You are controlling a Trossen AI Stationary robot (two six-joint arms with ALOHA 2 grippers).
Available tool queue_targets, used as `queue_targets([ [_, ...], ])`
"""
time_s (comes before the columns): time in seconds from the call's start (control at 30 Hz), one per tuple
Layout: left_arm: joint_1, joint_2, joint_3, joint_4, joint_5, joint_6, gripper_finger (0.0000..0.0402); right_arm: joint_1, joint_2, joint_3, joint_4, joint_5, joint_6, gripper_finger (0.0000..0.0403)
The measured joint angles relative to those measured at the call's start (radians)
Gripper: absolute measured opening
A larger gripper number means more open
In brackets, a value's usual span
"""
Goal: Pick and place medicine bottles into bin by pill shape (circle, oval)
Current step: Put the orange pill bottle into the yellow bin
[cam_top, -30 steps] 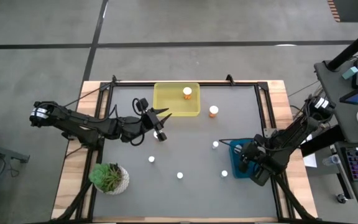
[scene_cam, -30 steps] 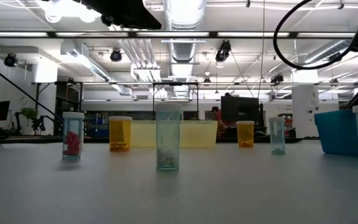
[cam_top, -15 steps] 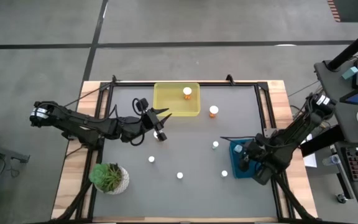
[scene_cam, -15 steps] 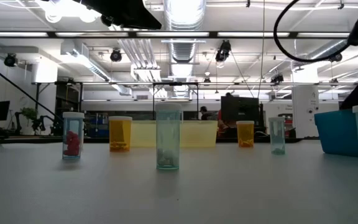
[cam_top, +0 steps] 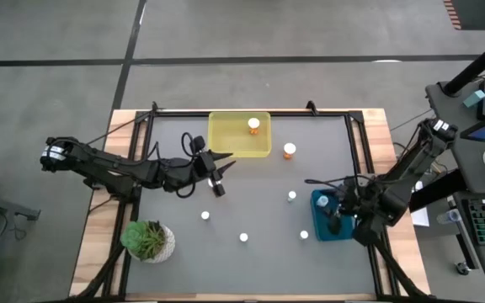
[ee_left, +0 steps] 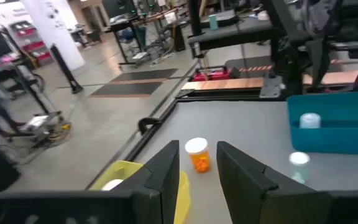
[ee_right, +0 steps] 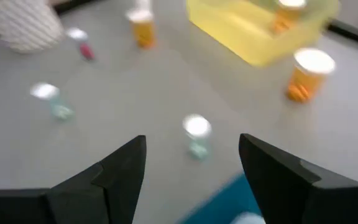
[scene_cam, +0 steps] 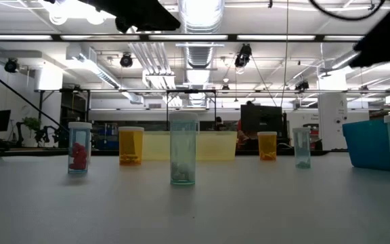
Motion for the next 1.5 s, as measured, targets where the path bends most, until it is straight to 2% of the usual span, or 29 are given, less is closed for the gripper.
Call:
queue_targets([
  [0.1, 0.0, 0.0, 0.0, 0.001, 0.007, -0.015, 0.0091, -0.025, -0.012, 0.017, 0.161, 0.003, -0.221, 0.0245],
  [0.27, 0.0, 0.0, -0.001, 0.001, 0.008, -0.016, 0.0091, -0.072, -0.004, 0.015, 0.537, -0.035, -0.657, 0.0244],
  [0.4, 0.0, 0.0, -0.001, 0.004, 0.009, -0.017, 0.0091, -0.122, 0.016, 0.005, 0.821, -0.204, -0.98, 0.0244],
  [0.5, 0.0, 0.0, -0.001, 0.008, 0.009, -0.017, 0.0091, -0.176, 0.034, -0.004, 0.951, -0.329, -1.125, 0.0244],
  [0.9, -0.002, 0.014, -0.005, 0.009, 0.039, -0.043, 0.0091, -0.428, 0.118, -0.067, 1.188, -0.655, -1.337, 0.0244],
  [1.17, -0.002, 0.014, -0.005, -0.028, 0.092, -0.205, 0.0091, -0.541, 0.115, -0.188, 1.488, -0.728, -1.449, 0.0244],
  [1.33, -0.001, 0.014, 0.002, -0.086, 0.093, -0.283, 0.0091, -0.636, 0.106, -0.254, 1.561, -0.842, -1.449, 0.0244],
  [1.5, -0.002, 0.014, 0.002, -0.08, 0.094, -0.304, 0.0091, -0.691, 0.059, -0.345, 1.659, -0.855, -1.485, 0.0244],
])
